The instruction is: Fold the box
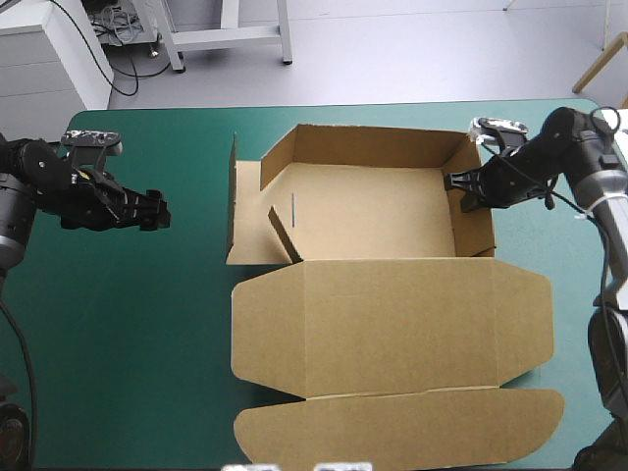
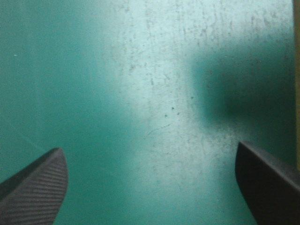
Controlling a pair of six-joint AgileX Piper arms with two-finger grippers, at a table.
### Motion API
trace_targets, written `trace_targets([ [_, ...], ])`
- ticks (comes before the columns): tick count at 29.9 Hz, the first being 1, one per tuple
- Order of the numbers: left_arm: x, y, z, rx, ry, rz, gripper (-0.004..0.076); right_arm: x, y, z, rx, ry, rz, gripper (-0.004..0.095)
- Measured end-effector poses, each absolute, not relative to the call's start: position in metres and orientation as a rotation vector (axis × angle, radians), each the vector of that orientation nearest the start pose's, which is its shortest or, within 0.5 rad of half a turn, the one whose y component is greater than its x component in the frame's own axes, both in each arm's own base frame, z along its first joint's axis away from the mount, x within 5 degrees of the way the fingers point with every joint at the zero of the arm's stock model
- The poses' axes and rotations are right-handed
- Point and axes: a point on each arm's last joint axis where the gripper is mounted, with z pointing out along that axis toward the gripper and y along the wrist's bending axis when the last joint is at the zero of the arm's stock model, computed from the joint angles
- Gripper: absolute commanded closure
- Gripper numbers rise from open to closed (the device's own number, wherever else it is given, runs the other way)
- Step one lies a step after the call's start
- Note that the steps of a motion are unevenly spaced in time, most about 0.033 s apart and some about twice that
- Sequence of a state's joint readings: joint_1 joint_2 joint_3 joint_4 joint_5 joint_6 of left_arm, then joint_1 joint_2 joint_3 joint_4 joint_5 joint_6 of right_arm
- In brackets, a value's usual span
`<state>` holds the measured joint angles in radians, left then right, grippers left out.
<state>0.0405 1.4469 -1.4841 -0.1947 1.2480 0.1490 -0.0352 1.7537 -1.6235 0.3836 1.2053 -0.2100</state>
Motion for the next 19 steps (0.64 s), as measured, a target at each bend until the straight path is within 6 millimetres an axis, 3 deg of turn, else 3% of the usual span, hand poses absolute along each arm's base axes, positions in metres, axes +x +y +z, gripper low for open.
trace_targets([
  [3,0.294,-0.011,0.377,0.104,2.669,-0.311,0.0034,0.362,0.012,0.342,-0.129,2.671,0.507,0.0927],
  [8,0.304,-0.022,0.374,0.079,2.625,-0.503,0.0034,0.351,0.018,0.363,-0.166,2.594,0.597,0.0927],
  [13,0.306,-0.032,0.378,0.112,2.562,-0.656,0.0034,0.351,0.027,0.366,-0.176,2.558,0.663,0.0926],
  [19,0.306,-0.040,0.383,0.145,2.507,-0.776,0.0034,0.356,0.043,0.367,-0.202,2.515,0.592,0.0926],
])
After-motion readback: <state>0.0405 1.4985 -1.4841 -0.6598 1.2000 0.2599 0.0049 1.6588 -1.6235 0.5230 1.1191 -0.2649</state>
